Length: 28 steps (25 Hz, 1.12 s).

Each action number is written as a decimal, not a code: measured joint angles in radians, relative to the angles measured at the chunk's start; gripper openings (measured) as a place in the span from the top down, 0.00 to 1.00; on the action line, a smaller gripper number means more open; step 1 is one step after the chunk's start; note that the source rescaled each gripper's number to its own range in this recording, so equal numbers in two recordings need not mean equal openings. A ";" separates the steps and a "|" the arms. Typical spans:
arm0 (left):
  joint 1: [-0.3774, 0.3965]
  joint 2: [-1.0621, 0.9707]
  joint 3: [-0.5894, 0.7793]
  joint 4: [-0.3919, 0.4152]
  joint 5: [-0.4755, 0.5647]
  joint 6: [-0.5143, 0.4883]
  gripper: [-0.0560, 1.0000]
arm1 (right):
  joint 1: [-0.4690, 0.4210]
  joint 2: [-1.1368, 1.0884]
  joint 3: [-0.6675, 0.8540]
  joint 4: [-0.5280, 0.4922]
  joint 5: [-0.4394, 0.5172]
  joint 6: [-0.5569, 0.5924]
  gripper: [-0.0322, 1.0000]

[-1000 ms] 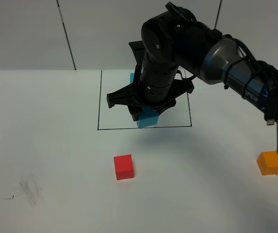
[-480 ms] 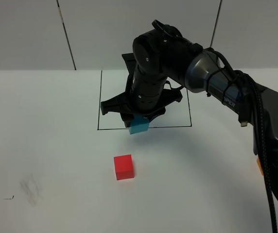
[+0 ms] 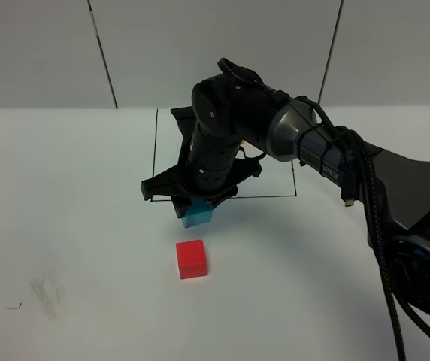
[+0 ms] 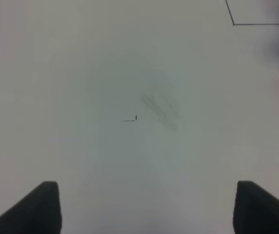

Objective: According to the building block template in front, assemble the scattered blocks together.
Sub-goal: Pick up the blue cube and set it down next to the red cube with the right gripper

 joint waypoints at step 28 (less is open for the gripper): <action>0.000 0.000 0.000 0.000 0.000 0.000 0.39 | 0.016 0.080 0.000 -0.079 -0.082 0.064 0.96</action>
